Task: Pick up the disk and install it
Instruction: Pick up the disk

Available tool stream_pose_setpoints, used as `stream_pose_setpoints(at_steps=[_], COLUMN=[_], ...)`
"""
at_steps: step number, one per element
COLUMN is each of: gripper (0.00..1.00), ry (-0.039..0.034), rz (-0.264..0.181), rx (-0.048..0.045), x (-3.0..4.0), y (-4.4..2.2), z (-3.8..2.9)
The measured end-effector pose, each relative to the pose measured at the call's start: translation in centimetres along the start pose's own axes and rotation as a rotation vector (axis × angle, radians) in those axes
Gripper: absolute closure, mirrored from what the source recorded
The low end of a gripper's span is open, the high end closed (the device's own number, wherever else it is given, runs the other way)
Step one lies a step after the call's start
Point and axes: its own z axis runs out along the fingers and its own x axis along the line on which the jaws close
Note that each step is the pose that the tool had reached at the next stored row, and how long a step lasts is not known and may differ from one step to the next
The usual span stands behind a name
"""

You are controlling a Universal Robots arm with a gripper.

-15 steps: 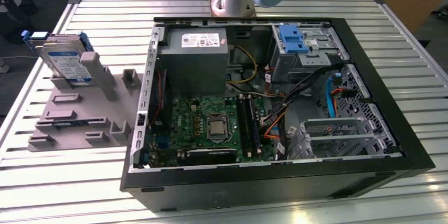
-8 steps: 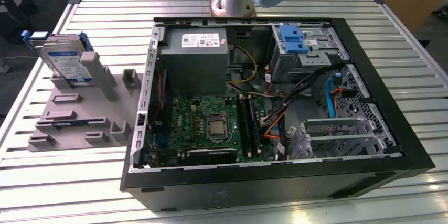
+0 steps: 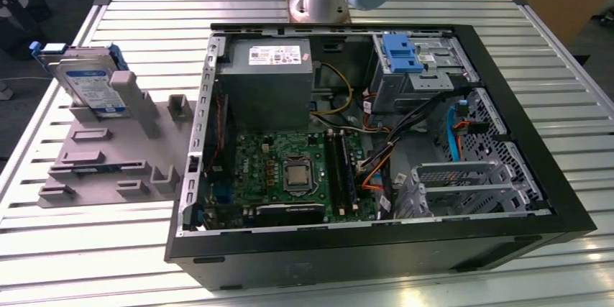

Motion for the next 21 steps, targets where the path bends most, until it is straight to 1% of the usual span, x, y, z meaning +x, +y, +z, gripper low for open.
stream_pose_setpoints(at_steps=[7,8,13,16,21], gripper=[0.89,0.89,0.89,0.89,0.89], ry=[0.0055,0.0058,0.0061,0.0081,0.0119], rz=[-0.124,-0.132,-0.139,-0.181,-0.271], rx=[-0.0026,-0.0028,-0.0029,-0.0039,-0.0056], x=[0.0,0.01,0.0,0.0,0.01], y=[0.0,0.0,-0.01,-0.01,-0.02], z=[0.04,0.04,0.06,0.14,0.37])
